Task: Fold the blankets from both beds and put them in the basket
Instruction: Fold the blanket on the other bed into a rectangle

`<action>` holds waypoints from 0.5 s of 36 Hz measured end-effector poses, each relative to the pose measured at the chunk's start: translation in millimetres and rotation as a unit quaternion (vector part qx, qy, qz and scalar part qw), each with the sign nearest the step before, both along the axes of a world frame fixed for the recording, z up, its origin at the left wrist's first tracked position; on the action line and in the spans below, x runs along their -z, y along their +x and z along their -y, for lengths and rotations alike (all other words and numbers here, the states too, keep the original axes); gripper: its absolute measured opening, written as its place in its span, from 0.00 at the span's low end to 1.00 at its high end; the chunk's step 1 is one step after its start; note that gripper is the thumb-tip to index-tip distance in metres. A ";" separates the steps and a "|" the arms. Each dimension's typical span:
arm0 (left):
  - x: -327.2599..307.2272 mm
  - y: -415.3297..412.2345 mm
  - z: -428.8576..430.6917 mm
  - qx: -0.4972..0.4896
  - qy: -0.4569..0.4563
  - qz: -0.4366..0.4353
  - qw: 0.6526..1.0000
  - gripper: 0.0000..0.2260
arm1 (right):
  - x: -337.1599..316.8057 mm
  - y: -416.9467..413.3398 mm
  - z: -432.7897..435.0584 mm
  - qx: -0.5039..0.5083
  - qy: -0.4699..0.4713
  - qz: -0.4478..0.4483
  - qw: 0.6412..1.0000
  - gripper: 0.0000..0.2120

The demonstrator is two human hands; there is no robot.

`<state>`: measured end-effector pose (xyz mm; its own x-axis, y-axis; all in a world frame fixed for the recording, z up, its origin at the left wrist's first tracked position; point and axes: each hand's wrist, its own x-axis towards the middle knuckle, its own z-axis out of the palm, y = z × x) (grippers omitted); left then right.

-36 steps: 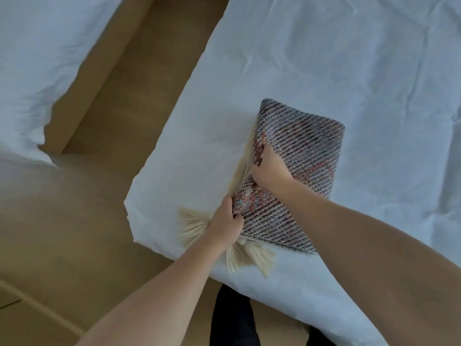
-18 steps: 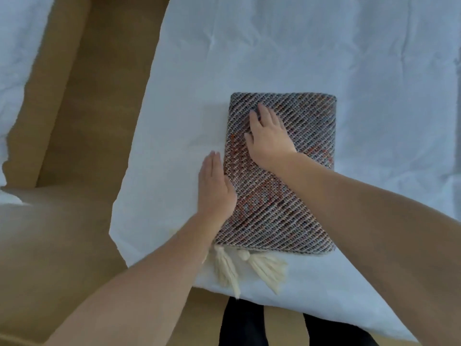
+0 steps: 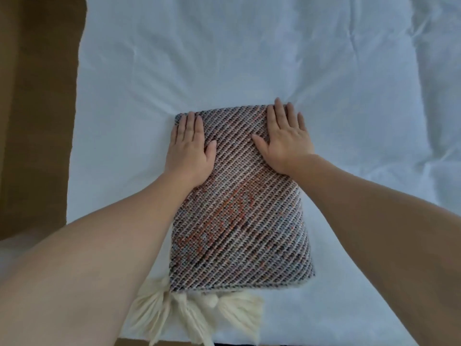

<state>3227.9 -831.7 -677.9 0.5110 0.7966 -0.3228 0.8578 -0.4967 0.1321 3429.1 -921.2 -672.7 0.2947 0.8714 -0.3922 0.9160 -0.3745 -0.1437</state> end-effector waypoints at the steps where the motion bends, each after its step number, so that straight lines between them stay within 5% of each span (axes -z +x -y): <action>1: 1.9 0.5 -0.2 0.000 0.002 0.000 1.000 0.30 | 0.5 1.0 -1.4 0.008 -0.005 -0.005 1.000 0.38; 18: -24.7 -22.8 120.5 -0.049 -0.015 -0.006 0.999 0.33 | -25.0 -101.6 120.6 0.075 0.013 -0.037 0.996 0.38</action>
